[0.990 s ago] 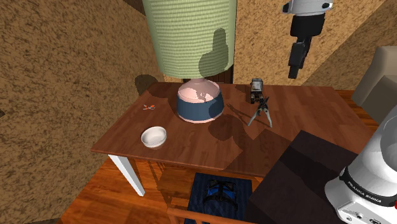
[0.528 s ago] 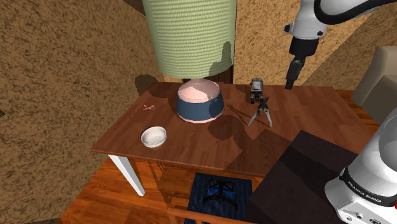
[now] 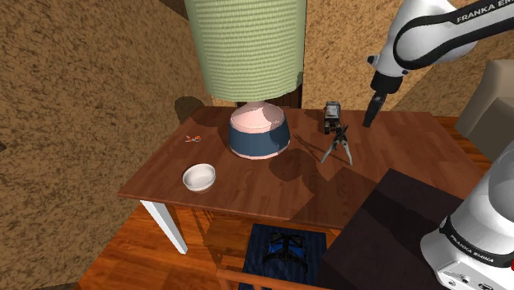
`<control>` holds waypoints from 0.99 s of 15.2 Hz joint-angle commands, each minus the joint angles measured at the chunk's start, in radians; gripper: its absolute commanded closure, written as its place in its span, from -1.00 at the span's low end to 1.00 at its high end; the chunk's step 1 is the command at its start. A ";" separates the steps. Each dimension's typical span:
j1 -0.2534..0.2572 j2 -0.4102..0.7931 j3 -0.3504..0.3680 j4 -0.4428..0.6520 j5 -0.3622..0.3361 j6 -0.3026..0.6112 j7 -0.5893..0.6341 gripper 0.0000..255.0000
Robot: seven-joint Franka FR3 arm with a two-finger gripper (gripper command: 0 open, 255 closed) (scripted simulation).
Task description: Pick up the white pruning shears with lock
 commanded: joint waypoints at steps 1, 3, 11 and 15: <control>0.003 0.064 -0.045 -0.020 0.001 0.109 -0.044 -1.00; 0.015 0.136 -0.096 -0.023 0.015 0.206 -0.097 -1.00; 0.236 0.499 -0.380 0.057 0.387 0.532 -0.518 -1.00; 0.317 0.753 -0.435 0.191 0.930 0.534 -0.980 -1.00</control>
